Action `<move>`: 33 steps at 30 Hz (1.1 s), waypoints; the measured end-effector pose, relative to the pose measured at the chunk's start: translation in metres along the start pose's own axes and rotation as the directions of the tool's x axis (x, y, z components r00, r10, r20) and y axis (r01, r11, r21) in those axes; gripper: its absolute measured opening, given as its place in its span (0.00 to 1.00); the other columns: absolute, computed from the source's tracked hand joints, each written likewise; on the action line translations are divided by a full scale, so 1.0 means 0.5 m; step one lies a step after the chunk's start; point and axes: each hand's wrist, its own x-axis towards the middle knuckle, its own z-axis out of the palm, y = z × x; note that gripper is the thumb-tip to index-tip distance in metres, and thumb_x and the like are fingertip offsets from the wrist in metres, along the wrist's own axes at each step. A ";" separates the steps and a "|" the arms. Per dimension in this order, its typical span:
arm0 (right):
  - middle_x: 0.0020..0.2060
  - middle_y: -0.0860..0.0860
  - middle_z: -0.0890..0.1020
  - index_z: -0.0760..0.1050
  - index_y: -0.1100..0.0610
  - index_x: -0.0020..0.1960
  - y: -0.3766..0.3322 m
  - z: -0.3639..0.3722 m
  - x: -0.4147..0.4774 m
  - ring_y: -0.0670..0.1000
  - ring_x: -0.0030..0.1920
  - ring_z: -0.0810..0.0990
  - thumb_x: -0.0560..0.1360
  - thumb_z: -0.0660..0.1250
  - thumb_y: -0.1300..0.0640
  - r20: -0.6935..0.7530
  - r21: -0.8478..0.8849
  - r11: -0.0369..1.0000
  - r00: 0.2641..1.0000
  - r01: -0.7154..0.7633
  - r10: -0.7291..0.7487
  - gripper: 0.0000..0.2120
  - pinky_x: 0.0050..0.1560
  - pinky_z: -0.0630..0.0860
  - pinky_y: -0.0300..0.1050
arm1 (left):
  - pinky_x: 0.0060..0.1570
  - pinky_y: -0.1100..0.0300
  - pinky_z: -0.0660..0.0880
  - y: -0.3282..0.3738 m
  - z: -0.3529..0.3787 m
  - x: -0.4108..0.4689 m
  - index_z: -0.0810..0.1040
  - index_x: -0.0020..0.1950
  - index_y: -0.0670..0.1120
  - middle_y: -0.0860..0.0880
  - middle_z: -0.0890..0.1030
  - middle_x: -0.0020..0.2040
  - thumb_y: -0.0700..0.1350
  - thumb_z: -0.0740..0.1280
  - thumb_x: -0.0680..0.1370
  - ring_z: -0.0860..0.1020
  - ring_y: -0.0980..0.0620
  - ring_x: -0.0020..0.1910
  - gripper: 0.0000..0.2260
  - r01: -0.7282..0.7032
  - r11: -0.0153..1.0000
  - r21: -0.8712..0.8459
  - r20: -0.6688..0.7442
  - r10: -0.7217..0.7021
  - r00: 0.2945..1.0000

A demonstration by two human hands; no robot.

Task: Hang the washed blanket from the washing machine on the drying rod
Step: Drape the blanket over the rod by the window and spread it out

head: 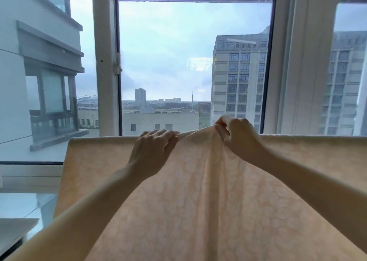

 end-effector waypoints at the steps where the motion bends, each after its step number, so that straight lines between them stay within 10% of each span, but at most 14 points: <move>1: 0.35 0.50 0.82 0.78 0.57 0.50 0.002 -0.003 -0.003 0.49 0.34 0.80 0.79 0.63 0.55 0.006 0.008 1.000 1.000 0.008 -0.008 0.07 0.41 0.80 0.50 | 0.49 0.55 0.77 0.017 0.012 0.001 0.79 0.60 0.50 0.52 0.84 0.49 0.56 0.52 0.82 0.82 0.53 0.45 0.19 -0.014 1.000 0.021 -0.018 0.015 1.000; 8: 0.37 0.50 0.83 0.79 0.57 0.51 0.036 -0.018 -0.007 0.48 0.35 0.81 0.79 0.64 0.54 0.021 0.006 0.999 0.999 0.048 -0.048 0.08 0.42 0.81 0.48 | 0.69 0.41 0.64 0.096 0.050 0.018 0.76 0.61 0.47 0.49 0.79 0.59 0.50 0.58 0.81 0.77 0.50 0.59 0.14 0.002 0.996 0.084 -0.184 0.013 0.983; 14: 0.37 0.49 0.82 0.79 0.56 0.50 0.052 -0.020 -0.009 0.46 0.33 0.80 0.79 0.63 0.54 0.044 0.030 0.998 0.998 0.053 -0.055 0.07 0.40 0.80 0.48 | 0.50 0.53 0.77 0.114 0.044 0.019 0.79 0.57 0.47 0.51 0.83 0.48 0.54 0.53 0.82 0.81 0.50 0.44 0.18 0.072 0.994 0.083 -0.052 -0.068 0.996; 21: 0.37 0.46 0.81 0.78 0.54 0.48 0.095 -0.066 -0.033 0.41 0.30 0.79 0.79 0.63 0.55 0.096 0.050 0.999 0.995 0.001 -0.006 0.05 0.31 0.74 0.34 | 0.49 0.53 0.75 0.105 0.046 0.015 0.76 0.59 0.50 0.52 0.83 0.49 0.57 0.51 0.82 0.80 0.49 0.44 0.19 0.060 0.982 0.180 -0.013 -0.059 0.998; 33: 0.35 0.49 0.81 0.78 0.57 0.49 0.156 -0.100 -0.053 0.45 0.32 0.79 0.79 0.64 0.58 -0.017 -0.031 0.999 1.000 -0.011 0.011 0.05 0.38 0.80 0.44 | 0.50 0.50 0.74 0.125 0.060 0.028 0.76 0.55 0.51 0.51 0.83 0.47 0.60 0.48 0.82 0.81 0.46 0.44 0.21 0.099 0.975 0.198 -0.013 -0.098 0.995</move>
